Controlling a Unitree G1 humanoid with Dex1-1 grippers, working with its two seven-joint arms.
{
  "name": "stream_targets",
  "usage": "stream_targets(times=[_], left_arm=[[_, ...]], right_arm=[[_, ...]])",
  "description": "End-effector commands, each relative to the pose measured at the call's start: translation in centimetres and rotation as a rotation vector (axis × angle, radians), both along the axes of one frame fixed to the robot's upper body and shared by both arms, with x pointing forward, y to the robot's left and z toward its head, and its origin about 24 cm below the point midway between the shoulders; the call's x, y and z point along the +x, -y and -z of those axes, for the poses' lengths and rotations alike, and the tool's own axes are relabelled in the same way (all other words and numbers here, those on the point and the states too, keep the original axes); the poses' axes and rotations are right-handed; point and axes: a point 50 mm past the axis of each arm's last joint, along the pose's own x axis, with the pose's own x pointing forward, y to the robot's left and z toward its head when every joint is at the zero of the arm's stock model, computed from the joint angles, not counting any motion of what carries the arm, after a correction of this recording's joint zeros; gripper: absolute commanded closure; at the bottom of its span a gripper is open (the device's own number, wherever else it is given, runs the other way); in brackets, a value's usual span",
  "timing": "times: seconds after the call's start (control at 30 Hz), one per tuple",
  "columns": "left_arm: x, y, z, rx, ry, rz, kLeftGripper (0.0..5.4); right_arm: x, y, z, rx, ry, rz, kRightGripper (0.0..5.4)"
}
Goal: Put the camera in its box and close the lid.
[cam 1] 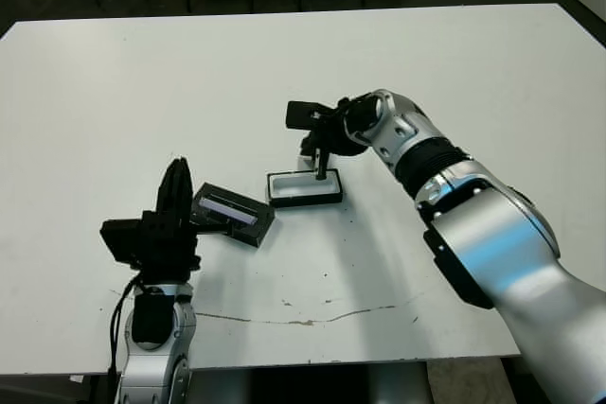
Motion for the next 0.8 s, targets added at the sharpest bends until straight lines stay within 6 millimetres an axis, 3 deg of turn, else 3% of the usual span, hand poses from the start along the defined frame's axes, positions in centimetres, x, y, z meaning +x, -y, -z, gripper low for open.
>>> stream_targets(times=[0.03, 0.8], left_arm=[[-0.2, -0.1, 0.4, -0.014, -0.031, -0.01, 5.38], [-0.1, -0.3, 0.3, 0.003, -0.02, -0.01, 5.38]], right_arm=[[-0.2, 1.1, 1.1, -0.027, -0.043, 0.03, 5.4], [-0.2, 6.0, 1.5, -0.121, -0.097, 0.097, 5.4]])
